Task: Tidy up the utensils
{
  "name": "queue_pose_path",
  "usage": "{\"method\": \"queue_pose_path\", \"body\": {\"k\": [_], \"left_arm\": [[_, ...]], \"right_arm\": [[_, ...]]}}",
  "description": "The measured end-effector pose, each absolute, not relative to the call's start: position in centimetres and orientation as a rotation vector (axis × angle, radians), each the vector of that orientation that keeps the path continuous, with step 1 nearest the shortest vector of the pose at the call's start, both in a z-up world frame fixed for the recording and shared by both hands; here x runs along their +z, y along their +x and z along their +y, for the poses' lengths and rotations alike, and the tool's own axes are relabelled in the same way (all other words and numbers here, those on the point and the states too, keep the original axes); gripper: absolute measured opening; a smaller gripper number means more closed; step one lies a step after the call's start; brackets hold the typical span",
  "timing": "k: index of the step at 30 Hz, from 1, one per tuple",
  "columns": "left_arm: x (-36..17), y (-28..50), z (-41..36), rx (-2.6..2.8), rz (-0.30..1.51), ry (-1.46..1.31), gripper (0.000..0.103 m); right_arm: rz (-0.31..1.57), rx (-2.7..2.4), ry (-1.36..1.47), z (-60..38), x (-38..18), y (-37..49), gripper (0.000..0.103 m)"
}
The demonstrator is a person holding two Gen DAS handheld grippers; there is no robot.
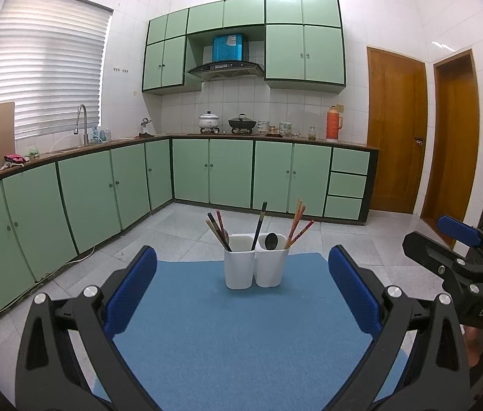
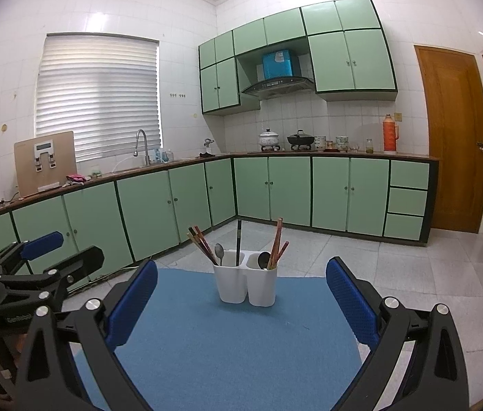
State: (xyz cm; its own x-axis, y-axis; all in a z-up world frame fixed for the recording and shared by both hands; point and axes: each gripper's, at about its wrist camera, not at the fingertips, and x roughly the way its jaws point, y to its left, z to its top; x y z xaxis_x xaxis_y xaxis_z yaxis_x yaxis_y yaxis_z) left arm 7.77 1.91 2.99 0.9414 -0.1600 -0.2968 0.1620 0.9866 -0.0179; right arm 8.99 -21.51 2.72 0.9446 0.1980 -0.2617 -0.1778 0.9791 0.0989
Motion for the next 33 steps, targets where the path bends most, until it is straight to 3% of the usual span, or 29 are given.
{"method": "queue_pose_path", "body": {"k": [33], "left_arm": [[3.06,7.89,1.85,-0.163,0.303,0.008,0.097]], "right_arm": [[0.275,0.193,0.074,-21.66,2.69,8.72,0.097]]}}
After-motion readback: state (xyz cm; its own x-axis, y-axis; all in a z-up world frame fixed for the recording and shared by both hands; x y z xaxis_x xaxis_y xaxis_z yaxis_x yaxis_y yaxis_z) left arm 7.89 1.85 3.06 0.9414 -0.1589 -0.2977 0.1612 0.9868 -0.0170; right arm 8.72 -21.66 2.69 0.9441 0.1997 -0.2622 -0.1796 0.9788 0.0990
